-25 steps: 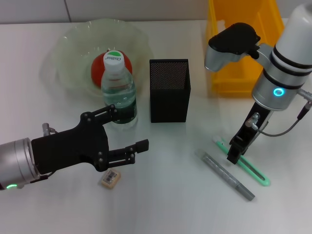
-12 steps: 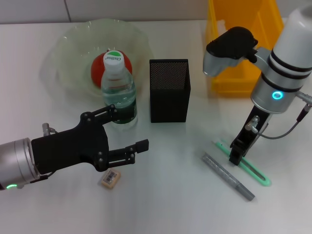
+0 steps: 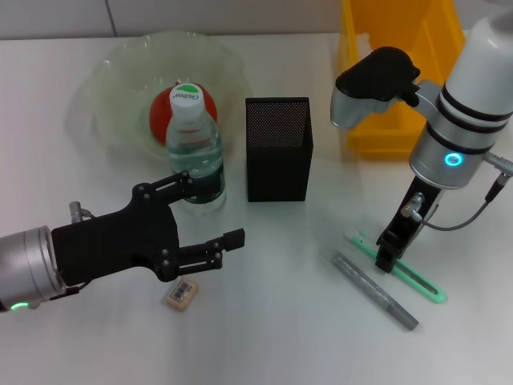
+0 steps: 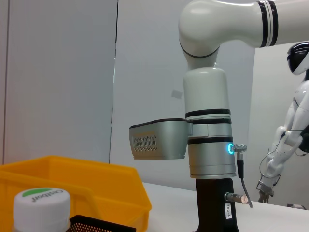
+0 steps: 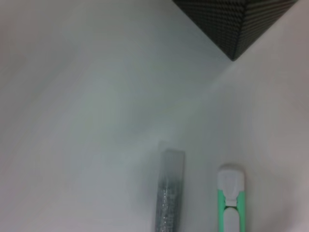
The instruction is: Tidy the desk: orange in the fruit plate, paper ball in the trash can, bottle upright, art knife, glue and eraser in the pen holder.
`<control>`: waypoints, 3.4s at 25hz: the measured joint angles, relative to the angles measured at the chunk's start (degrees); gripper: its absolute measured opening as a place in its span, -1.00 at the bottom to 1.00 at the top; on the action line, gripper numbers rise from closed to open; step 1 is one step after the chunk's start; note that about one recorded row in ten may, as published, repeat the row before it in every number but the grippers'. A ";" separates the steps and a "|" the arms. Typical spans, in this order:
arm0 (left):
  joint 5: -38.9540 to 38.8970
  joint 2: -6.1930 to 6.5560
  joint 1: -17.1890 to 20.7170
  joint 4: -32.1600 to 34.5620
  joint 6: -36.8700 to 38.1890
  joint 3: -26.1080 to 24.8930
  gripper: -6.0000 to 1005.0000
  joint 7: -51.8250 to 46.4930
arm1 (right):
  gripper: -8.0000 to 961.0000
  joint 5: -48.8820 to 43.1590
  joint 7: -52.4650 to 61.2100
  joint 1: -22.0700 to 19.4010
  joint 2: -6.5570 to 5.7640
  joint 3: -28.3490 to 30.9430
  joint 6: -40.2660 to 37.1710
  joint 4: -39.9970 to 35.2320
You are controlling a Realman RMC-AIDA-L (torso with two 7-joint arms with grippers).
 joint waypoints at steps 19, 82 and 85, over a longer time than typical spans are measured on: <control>-1.87 -0.05 -0.56 -0.60 0.00 -0.64 0.59 0.02 | -0.60 18.76 -6.81 -25.18 -0.67 3.42 -3.81 -39.61; -3.39 -0.05 -1.67 -2.11 0.83 -0.62 0.59 0.70 | -0.07 78.51 -86.09 -38.76 -0.37 12.60 -2.54 2.71; -4.20 0.05 -1.53 -2.10 1.54 -0.62 0.59 0.71 | -0.06 78.75 -86.45 -41.76 -0.50 12.60 -5.10 2.73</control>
